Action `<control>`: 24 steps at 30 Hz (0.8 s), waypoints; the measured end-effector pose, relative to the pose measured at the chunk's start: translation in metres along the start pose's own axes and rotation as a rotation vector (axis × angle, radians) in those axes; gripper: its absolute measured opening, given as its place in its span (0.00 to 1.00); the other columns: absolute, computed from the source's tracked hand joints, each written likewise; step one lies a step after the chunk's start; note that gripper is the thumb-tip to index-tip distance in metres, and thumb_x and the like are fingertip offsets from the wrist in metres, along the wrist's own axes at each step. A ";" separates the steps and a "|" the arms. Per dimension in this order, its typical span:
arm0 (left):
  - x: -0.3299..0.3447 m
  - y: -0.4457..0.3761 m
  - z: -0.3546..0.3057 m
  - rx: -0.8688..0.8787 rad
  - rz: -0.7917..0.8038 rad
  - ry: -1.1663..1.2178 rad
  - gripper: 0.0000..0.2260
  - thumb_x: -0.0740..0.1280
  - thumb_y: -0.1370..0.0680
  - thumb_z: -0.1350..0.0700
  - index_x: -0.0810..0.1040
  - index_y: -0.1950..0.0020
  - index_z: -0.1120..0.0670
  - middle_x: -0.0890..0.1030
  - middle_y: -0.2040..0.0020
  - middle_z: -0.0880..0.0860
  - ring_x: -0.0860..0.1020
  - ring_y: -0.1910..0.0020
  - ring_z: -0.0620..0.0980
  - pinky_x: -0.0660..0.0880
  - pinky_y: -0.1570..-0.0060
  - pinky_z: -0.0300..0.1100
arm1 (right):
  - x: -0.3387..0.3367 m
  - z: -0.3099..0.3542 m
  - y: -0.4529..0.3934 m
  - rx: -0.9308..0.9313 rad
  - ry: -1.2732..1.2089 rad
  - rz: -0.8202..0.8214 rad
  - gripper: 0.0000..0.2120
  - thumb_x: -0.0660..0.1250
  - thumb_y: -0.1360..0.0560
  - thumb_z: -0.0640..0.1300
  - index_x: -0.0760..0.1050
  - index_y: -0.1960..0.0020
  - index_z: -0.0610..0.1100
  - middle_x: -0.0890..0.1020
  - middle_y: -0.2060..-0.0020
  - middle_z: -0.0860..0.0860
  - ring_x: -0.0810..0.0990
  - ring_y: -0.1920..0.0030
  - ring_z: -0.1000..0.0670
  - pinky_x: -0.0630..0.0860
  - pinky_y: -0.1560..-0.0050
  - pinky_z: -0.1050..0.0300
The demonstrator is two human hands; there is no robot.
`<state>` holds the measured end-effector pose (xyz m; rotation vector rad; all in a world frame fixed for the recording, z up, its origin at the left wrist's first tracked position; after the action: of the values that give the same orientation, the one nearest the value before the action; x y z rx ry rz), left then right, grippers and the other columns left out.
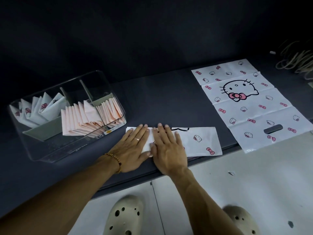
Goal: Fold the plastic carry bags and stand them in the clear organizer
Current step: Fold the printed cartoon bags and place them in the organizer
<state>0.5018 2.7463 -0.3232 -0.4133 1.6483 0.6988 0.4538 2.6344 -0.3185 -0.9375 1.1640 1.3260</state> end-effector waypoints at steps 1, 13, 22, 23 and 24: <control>0.001 0.001 0.001 0.011 0.012 -0.004 0.33 0.46 0.20 0.40 0.35 0.24 0.56 0.36 0.23 0.53 0.29 0.28 0.46 0.31 0.29 0.44 | -0.001 -0.010 0.005 -0.025 0.042 0.004 0.29 0.41 0.20 0.58 0.48 0.21 0.49 0.49 0.22 0.50 0.45 0.22 0.48 0.45 0.24 0.46; -0.001 0.004 0.008 0.151 -0.030 0.092 0.33 0.56 0.25 0.44 0.43 0.24 0.38 0.34 0.23 0.47 0.32 0.26 0.44 0.36 0.28 0.43 | -0.034 -0.126 0.037 0.000 0.150 0.039 0.34 0.36 0.22 0.60 0.51 0.22 0.42 0.52 0.23 0.46 0.49 0.23 0.47 0.52 0.24 0.46; -0.009 0.007 0.005 0.144 -0.071 0.166 0.13 0.52 0.19 0.47 0.64 0.34 0.42 0.44 0.22 0.56 0.36 0.24 0.48 0.35 0.29 0.38 | -0.042 -0.128 0.031 0.006 0.313 0.117 0.33 0.33 0.22 0.58 0.47 0.22 0.42 0.46 0.22 0.46 0.44 0.22 0.47 0.43 0.24 0.47; -0.009 0.006 0.004 0.120 -0.061 0.163 0.14 0.50 0.18 0.47 0.64 0.33 0.41 0.44 0.22 0.57 0.37 0.24 0.49 0.37 0.28 0.40 | -0.047 -0.118 0.031 0.026 0.306 0.097 0.30 0.39 0.19 0.55 0.51 0.22 0.40 0.49 0.22 0.44 0.46 0.22 0.45 0.45 0.24 0.46; -0.009 0.005 0.001 0.089 -0.049 0.162 0.15 0.48 0.18 0.46 0.64 0.33 0.41 0.45 0.22 0.57 0.39 0.23 0.50 0.41 0.26 0.43 | -0.054 -0.103 0.033 0.026 0.264 0.034 0.26 0.47 0.19 0.51 0.58 0.25 0.39 0.54 0.23 0.41 0.52 0.23 0.43 0.51 0.25 0.45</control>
<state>0.5014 2.7503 -0.3131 -0.4544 1.8081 0.5647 0.4178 2.5249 -0.2839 -1.1019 1.4002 1.2362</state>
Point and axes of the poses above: each hand's wrist, its own y-axis away from the middle knuckle, its own x-axis out of the palm, z = x × y, the point moved 7 cm from there along -y, towards the middle knuckle
